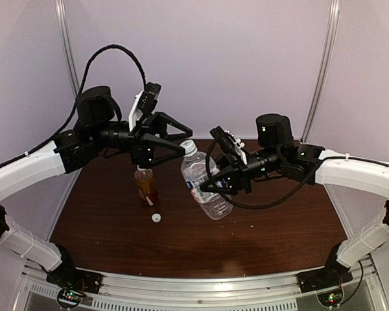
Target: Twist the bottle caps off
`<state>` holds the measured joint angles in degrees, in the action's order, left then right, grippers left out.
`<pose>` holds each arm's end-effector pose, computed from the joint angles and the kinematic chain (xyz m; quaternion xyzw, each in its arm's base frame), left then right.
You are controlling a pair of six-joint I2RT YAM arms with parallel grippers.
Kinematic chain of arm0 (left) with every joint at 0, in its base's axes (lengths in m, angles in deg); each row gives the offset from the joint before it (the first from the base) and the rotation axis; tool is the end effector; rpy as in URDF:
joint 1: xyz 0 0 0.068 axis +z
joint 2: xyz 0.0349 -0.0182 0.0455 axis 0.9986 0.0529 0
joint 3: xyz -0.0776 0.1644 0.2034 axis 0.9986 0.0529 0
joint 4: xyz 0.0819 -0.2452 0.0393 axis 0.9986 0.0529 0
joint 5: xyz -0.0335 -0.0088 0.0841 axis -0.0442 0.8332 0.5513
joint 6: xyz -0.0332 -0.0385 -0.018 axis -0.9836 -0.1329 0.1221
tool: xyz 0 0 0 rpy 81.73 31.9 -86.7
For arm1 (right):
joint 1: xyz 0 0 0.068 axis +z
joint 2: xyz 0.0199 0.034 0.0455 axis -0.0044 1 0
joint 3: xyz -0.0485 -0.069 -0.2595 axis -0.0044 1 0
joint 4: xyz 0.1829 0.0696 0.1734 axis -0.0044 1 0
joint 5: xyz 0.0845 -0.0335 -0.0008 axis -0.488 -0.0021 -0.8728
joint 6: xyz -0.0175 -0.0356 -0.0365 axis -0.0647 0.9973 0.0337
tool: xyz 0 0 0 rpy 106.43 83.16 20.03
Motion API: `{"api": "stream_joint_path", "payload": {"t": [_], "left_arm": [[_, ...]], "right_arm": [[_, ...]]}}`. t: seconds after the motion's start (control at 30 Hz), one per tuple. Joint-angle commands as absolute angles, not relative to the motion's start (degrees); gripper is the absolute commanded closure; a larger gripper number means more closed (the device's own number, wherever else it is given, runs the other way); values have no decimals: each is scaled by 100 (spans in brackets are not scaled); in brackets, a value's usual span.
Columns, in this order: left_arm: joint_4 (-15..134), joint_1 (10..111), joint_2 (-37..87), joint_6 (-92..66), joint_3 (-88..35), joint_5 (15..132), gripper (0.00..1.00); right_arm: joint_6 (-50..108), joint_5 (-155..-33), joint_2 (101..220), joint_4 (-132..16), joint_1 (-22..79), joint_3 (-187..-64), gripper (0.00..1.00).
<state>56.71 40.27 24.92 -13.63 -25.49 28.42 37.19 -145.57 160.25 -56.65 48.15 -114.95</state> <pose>0.1832 -0.2359 0.4113 0.4907 0.5070 -0.5861 0.3983 0.1882 0.2583 0.3377 -0.5608 0.5130 0.5716 0.3091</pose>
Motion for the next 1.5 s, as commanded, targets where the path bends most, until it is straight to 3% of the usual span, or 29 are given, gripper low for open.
{"api": "stream_joint_path", "payload": {"t": [0.0, 0.67, 0.9, 1.17, 1.47], "left_arm": [[5312, 4056, 2660, -1255, -2531, 2539, 29], [4842, 4057, 2792, -1743, -2379, 2454, 70], [5243, 4033, 2662, -2127, -2419, 3804, 83], [5599, 3740, 2694, -3427, -2505, 6013, 81], [5793, 3640, 2831, -3383, -2700, 6379, 59]], "right_arm": [[3573, -14910, 16107, -5950, 4834, -11687, 62], [3572, -14717, 16119, -6030, 4832, -11726, 63], [3572, -13163, 15975, -5779, 4835, -11746, 63], [3355, -11443, 15883, -6130, 4898, -11543, 62], [3385, -11281, 15827, -6186, 4945, -11427, 61]]}}
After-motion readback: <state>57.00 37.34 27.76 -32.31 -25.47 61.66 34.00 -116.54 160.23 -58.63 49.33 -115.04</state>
